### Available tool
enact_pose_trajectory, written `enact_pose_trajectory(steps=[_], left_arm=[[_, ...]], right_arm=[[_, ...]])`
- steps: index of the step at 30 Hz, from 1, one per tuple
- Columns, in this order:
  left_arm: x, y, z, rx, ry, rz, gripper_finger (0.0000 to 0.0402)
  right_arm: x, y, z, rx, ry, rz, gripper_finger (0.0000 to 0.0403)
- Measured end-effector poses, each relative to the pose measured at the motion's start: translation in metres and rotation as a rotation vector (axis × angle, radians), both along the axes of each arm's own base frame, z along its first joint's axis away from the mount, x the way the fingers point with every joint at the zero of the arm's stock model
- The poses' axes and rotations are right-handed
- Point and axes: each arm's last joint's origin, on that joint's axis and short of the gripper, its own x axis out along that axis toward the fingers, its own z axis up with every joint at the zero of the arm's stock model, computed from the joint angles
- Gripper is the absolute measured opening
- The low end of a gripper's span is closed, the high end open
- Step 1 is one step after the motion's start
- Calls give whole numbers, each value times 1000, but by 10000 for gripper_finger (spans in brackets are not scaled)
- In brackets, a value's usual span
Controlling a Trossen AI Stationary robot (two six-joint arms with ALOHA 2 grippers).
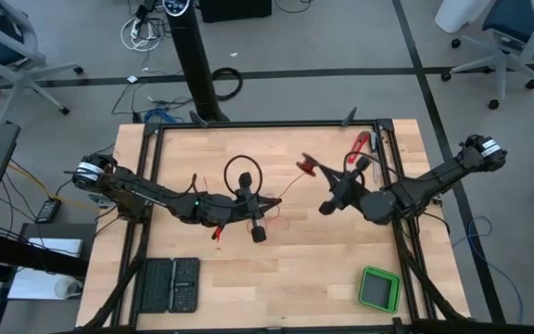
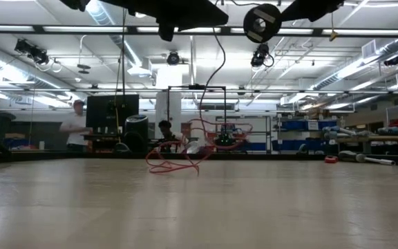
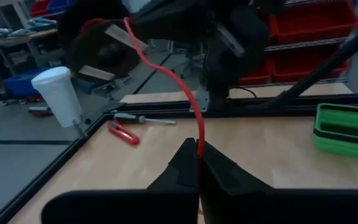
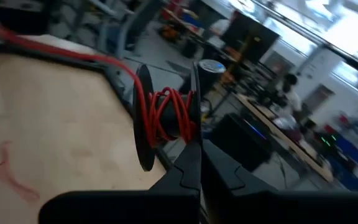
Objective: Coil cords
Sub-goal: Uncoil the red wire from the black spool
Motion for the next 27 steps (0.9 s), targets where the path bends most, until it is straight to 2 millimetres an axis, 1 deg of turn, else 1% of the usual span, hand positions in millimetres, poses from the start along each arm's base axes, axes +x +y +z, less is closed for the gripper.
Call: enact_pose_trajectory(steps=[4, 7, 12, 18, 21, 24, 27], left_arm=[[1, -1, -2, -3, 3, -28, 0], [1, -1, -2, -4, 9, -46, 0], [0, -1, -9, 8, 80, -41, 0], [-3, 5, -23, 1, 207, 54, 0], [-5, 9, -27, -26, 236, 91, 0], [-6, 11, -30, -33, 261, 129, 0], [-8, 14, -31, -6, 277, 201, 1]], right_arm=[[2, -1, 4, 22, -66, -50, 0], [4, -1, 5, 13, -84, -100, 0], [4, 3, 11, 52, -154, -63, 0], [3, 13, 25, 76, -241, 83, 0], [2, 20, 31, 69, -263, 180, 0], [1, 28, 31, 30, -233, 303, 0], [-2, 38, 28, -42, -151, 407, 0]])
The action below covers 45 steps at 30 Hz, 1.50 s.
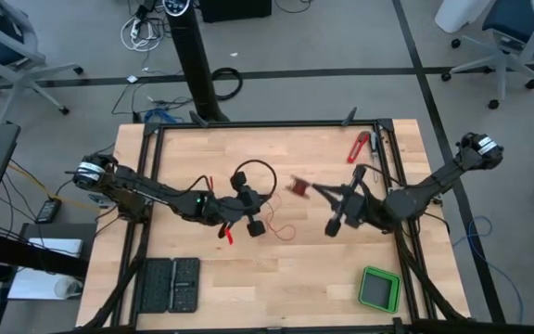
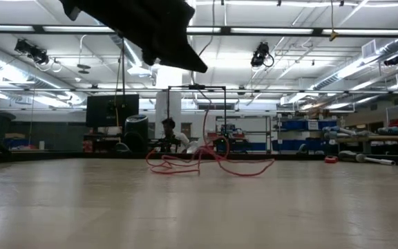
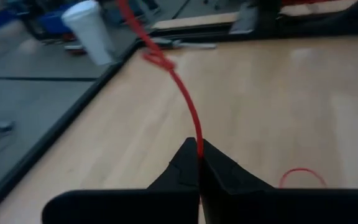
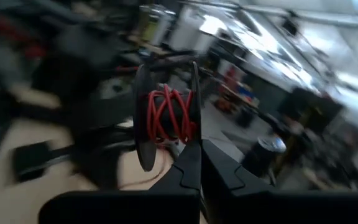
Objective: Coil cords
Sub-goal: Uncoil the red wire from the black spool
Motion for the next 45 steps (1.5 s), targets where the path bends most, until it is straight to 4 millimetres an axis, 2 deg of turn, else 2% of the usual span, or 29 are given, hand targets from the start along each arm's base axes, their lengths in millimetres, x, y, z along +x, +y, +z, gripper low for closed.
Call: enact_pose_trajectory(steps=[4, 8, 17, 23, 30, 37, 45], left_arm=[[-5, 2, 1, 53, 15, 125, 4], [-13, 4, 12, 90, -5, 196, 27], [-33, 2, 46, 90, -102, 200, 147], [-35, -6, 48, 81, -108, 160, 204], [-34, -11, 52, 49, -154, 116, 213], [-24, -19, 54, -28, -226, -66, 214], [-9, -23, 25, -16, -131, -85, 214]], right_arm=[[-3, 8, -9, -104, 111, 34, 0], [-5, 8, -17, -143, 186, 20, 0], [0, -8, -32, -64, 260, -55, 0], [5, -23, -38, 16, 268, -132, 0], [8, -32, -37, 48, 249, -175, 0], [13, -45, -29, 144, 114, -281, 0], [14, -44, -18, 160, 27, -293, 0]])
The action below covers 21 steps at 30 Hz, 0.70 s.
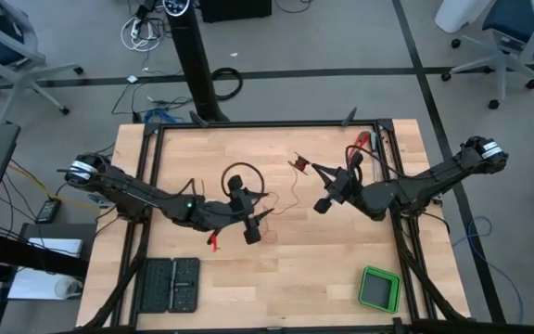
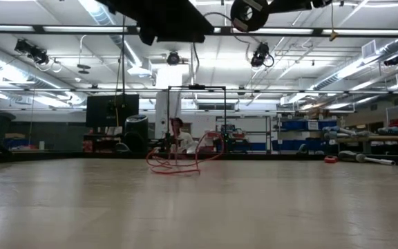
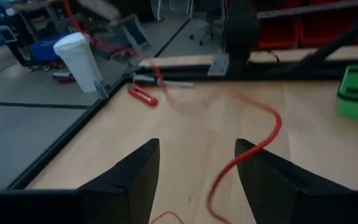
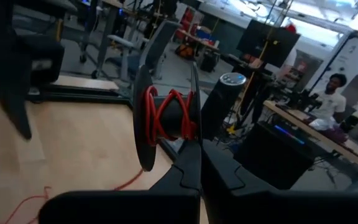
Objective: Coil cords
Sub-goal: Uncoil the red wire from the black spool
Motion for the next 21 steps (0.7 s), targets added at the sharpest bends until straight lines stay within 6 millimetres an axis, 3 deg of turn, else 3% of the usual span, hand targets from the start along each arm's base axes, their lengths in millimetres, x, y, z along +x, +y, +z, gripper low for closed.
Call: enact_pose_trajectory(steps=[6, 21], left_arm=[[4, 1, -16, 2, 74, 10, 214], [-3, 13, -33, 11, 260, 71, 214]], right_arm=[[-2, 4, 7, -28, -29, -17, 0], [-15, 30, 30, -105, -111, 81, 0]])
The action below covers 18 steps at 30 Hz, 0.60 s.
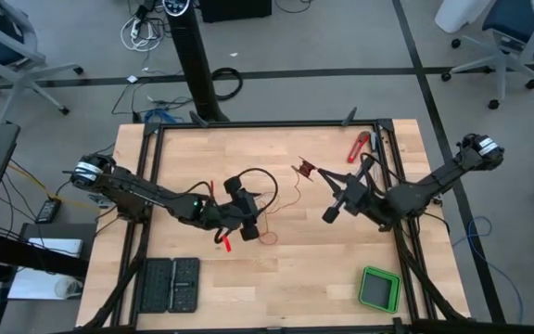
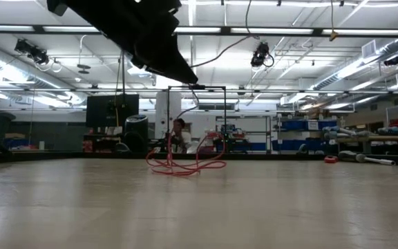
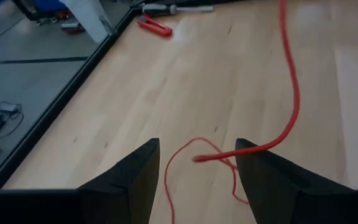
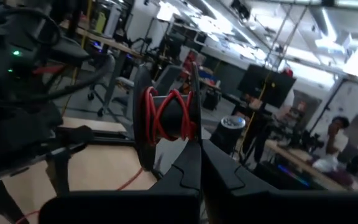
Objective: Coil cords
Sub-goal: Uncoil the red wire from the black spool
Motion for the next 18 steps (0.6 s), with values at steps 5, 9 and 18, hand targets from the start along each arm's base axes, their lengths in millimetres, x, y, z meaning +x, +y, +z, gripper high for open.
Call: enact_pose_trajectory(steps=[5, 9, 18], left_arm=[[-3, 2, -2, 50, 31, 39, 214], [-4, 4, -2, 98, 39, 89, 214], [-3, 4, 10, 176, 142, 84, 214]], right_arm=[[-6, 12, 2, -64, 31, 55, 0], [-10, 19, 3, -91, 43, 89, 0], [-33, 25, 12, -75, 80, 22, 0]])
